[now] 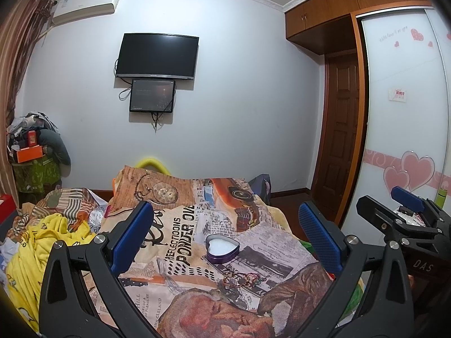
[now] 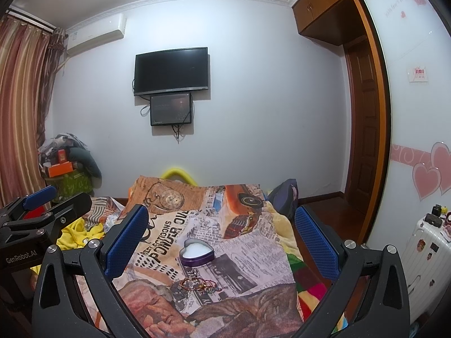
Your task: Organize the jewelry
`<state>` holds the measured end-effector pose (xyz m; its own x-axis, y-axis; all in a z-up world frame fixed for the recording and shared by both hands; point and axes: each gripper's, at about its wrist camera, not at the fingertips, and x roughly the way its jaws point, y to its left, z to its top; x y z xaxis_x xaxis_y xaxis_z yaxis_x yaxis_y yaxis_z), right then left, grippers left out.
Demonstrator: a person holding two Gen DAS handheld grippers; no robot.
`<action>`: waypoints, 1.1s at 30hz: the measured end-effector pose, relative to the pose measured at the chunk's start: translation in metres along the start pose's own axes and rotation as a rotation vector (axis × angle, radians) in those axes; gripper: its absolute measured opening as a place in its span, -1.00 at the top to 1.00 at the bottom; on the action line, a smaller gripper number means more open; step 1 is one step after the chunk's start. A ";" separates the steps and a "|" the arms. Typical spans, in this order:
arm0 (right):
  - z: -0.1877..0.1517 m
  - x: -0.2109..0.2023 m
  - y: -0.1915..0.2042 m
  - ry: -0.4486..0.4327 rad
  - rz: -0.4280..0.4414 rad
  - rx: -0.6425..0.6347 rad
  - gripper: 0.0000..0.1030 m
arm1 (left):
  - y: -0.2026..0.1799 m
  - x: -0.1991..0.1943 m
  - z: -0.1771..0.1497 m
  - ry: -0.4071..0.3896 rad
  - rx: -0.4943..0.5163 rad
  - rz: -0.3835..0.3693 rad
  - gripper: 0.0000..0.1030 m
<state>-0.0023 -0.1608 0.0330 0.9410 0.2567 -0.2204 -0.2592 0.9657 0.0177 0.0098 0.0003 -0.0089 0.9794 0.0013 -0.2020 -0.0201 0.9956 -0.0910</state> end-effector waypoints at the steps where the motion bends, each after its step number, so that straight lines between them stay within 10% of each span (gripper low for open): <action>1: 0.000 0.001 -0.001 0.003 0.000 0.001 -1.00 | 0.000 0.001 0.000 0.002 0.001 0.000 -1.00; 16: -0.010 0.032 -0.015 0.100 -0.033 0.011 -1.00 | 0.008 0.043 -0.011 0.096 0.004 0.023 -1.00; 33: -0.071 0.117 -0.038 0.399 -0.087 -0.009 -1.00 | 0.028 0.160 -0.091 0.465 0.053 0.079 -0.91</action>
<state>0.1020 -0.1703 -0.0623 0.8021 0.1363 -0.5814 -0.1854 0.9823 -0.0256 0.1480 0.0204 -0.1321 0.7814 0.0473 -0.6222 -0.0689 0.9976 -0.0107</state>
